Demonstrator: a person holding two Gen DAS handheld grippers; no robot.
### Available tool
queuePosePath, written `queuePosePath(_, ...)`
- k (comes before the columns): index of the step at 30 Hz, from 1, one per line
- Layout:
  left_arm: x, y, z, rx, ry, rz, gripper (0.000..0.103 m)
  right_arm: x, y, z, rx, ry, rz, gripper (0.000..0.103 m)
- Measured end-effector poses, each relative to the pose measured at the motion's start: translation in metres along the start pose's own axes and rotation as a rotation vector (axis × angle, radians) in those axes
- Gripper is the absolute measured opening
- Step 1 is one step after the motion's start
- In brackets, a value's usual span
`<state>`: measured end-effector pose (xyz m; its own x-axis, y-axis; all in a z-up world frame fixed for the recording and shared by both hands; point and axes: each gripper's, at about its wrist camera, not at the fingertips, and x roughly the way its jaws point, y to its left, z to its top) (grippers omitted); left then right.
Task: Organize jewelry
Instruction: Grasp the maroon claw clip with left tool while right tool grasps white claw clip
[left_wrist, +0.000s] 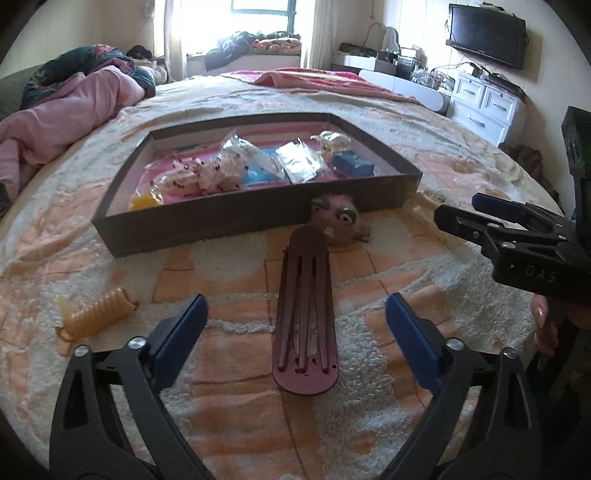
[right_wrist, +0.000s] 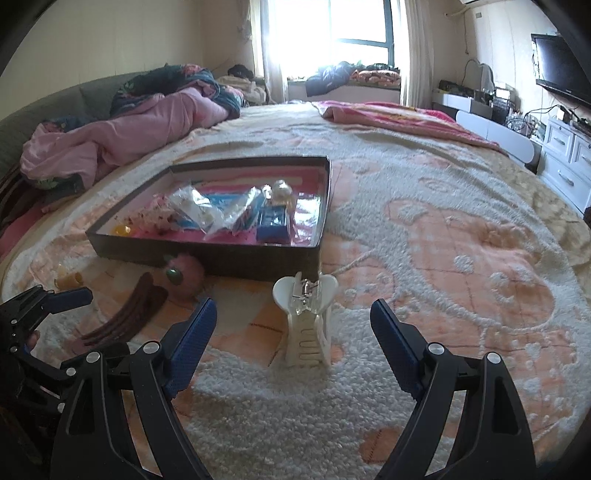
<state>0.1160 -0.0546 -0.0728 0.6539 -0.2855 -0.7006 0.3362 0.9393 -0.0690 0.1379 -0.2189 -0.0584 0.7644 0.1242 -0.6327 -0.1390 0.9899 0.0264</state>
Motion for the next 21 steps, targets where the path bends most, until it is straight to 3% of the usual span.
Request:
queuePosePath(2, 0.006, 0.000, 0.000, -0.004, 0.014, -0.004, 0.075, 0.009, 0.000, 0.000, 0.002, 0.016, -0.003, 0.081)
queuePosePath(6, 0.012, -0.001, 0.001, -0.002, 0.025, 0.012, 0.072, 0.025, -0.001, -0.003, 0.006, 0.057, -0.005, 0.071)
queuePosePath(9, 0.013, 0.000, 0.001, -0.004, 0.039, 0.021, 0.064, 0.034, -0.005, -0.006, 0.027, 0.089, 0.001, 0.057)
queuePosePath(12, 0.012, 0.000, 0.001, 0.003, 0.045, 0.026, 0.042, 0.033, -0.008, -0.006, 0.037, 0.082, -0.011, 0.040)
queuePosePath(13, 0.012, -0.001, 0.001, 0.006, 0.049, 0.007, 0.029, 0.032, -0.008, -0.006, 0.034, 0.081, -0.017, 0.032)
queuePosePath(14, 0.011, -0.002, 0.001, 0.009, 0.051, 0.007, 0.029, 0.032, -0.009, -0.006, 0.036, 0.081, -0.020, 0.027)
queuePosePath(21, 0.003, -0.001, 0.003, 0.006, 0.030, -0.015, 0.025, 0.020, -0.015, -0.007, 0.060, 0.063, 0.012, 0.026)
